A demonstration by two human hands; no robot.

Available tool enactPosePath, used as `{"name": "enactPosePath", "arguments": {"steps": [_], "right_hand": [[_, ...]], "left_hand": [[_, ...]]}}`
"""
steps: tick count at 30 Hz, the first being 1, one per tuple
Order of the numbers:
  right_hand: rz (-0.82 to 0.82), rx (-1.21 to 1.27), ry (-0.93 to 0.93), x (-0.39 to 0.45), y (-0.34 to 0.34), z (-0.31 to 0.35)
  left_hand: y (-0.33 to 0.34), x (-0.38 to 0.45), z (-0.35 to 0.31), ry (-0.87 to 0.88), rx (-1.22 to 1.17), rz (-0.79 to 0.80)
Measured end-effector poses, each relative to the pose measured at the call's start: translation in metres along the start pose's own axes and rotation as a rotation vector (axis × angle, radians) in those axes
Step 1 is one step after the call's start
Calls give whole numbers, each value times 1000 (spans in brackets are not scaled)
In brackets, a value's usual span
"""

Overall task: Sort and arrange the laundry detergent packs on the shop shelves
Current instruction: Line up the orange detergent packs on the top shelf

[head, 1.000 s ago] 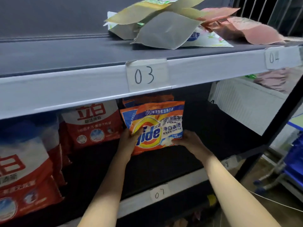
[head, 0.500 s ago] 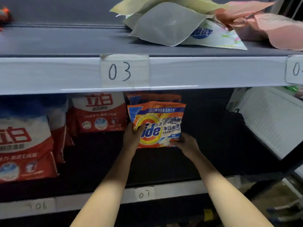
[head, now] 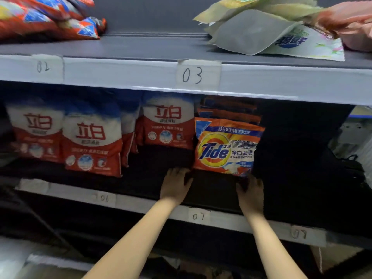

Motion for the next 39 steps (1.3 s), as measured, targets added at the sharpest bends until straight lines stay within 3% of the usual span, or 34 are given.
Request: {"name": "enactPosePath", "arguments": {"steps": [5,8,10,13,21,30,39], "right_hand": [[199,-215,-192,-40,38,44],[257,-301,-403,-71,61,81],[233,-319,-520,-88,74,103],[237,-364,-553,-114,76,144],[11,-306,-792,-185,32,276],[-267,-201,-1079,-190,-25,451],[-124,-450,-1039,-75,10,575]], "left_hand": [[-16,-21,11,104,329,137],[-36,-36,23,305,404,56],[-56,-43,37,371,451,-28],[-101,-54,51,422,443,-98],[-250,-89,79,660,321,-353],[-426,-70,86,669,345,-636],[-513,25,124,466,508,-742]]}}
Point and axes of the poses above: each hand's wrist, its own x-axis towards the middle knuckle, its own y-axis out of the palm, z = x × y, the point moved 4 cm from there along x, towards the middle knuckle, and after that the axes turned 3 degrees about -x, right-handed, at the moved point
